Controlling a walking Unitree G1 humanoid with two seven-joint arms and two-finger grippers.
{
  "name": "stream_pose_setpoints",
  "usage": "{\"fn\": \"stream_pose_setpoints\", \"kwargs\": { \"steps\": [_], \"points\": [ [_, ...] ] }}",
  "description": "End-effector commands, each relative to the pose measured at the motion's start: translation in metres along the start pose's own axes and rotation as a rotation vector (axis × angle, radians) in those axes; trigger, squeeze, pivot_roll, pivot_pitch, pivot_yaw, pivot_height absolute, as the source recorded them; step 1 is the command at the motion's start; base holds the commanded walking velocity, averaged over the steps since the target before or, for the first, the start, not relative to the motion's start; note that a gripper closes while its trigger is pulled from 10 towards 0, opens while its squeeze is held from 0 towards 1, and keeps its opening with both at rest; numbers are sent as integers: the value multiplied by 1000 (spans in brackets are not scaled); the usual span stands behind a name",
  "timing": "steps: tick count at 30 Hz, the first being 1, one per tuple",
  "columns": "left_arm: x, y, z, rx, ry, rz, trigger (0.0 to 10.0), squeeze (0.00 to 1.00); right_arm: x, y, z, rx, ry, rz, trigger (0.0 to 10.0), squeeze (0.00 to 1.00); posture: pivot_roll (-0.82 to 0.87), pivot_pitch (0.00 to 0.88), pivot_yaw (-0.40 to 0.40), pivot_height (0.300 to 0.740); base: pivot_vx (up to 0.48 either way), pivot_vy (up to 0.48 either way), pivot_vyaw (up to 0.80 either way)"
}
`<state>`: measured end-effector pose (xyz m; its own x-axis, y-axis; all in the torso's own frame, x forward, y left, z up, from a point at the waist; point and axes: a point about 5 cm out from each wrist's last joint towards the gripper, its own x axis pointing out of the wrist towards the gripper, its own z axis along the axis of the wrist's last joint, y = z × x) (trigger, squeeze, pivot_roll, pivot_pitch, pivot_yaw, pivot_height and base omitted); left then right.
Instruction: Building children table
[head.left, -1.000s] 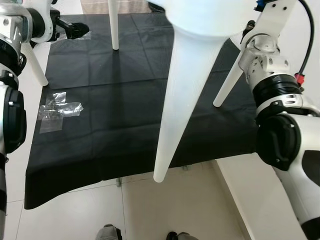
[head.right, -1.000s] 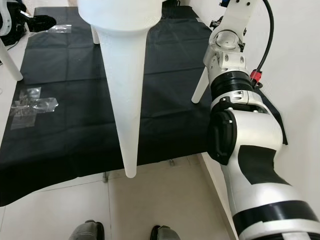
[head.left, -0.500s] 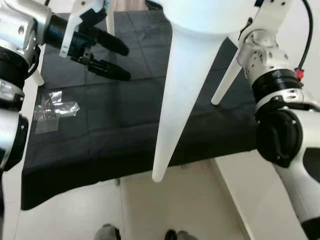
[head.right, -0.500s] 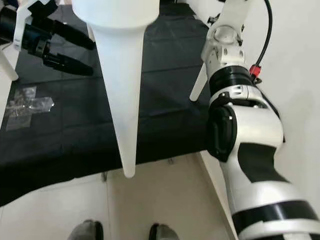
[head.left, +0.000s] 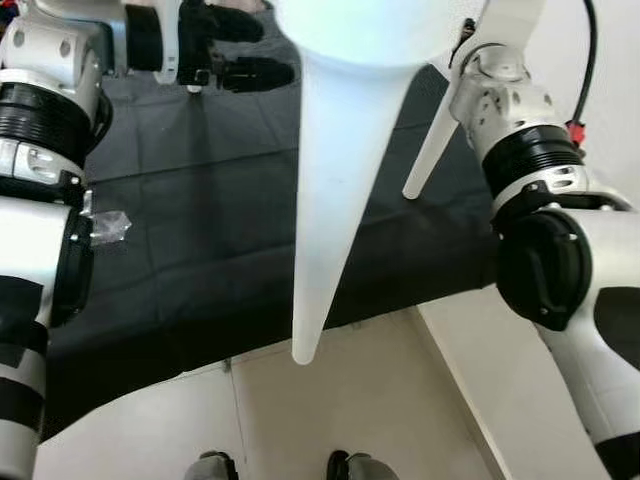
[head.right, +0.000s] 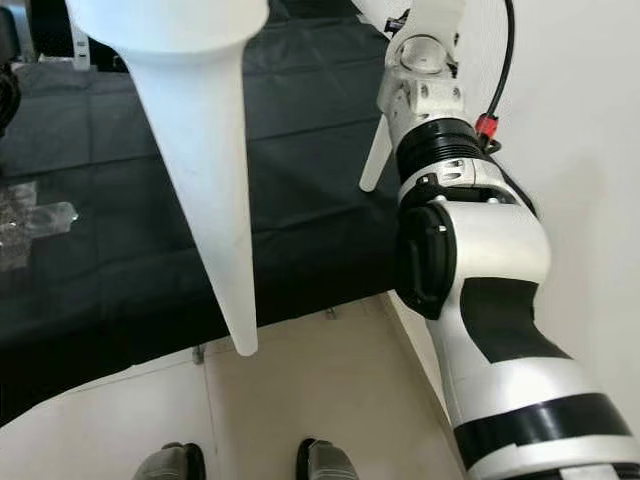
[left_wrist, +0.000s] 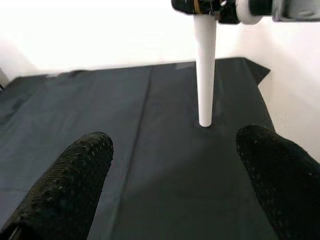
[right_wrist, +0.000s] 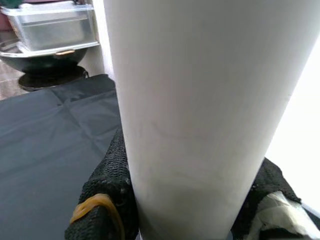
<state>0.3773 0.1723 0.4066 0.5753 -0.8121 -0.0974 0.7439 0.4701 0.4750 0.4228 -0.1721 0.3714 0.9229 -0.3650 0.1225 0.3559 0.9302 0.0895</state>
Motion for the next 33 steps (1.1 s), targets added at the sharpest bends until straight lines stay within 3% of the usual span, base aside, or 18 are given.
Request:
{"fn": "stream_pose_setpoints", "kwargs": {
  "steps": [1, 9, 15, 25, 30, 33],
  "points": [
    [-3, 0, 0, 15, 6, 3, 10000, 0, -3, 11, 0, -46, -3, 27, 10000, 0, -25, 185, -120, 740, 390, 281, 0],
    [2, -1, 4, 21, 6, 1, 10000, 0, -3, 10, 0, -43, 0, 25, 10000, 0, -25, 184, -121, 740, 417, 180, 0],
    [7, 1, 3, 18, 44, 19, 10000, 0, -1, 3, 2, -5, 7, 1, 10000, 0, -25, 185, -119, 740, 0, 0, 0],
    [-2, 10, 15, 18, 20, 102, 10000, 0, 2, -9, 20, 31, -35, -16, 10000, 0, -13, 182, -112, 740, 0, 0, 0],
    [-4, 11, 20, 18, 9, 89, 10000, 0, 2, -8, 25, 41, -48, -1, 10000, 0, -10, 181, -112, 740, 0, 0, 0],
    [-6, 8, 22, 48, 37, 9, 10000, 0, 0, -8, 37, 57, -76, 7, 10000, 0, -7, 179, -112, 740, 0, 0, 0]
  ]
}}
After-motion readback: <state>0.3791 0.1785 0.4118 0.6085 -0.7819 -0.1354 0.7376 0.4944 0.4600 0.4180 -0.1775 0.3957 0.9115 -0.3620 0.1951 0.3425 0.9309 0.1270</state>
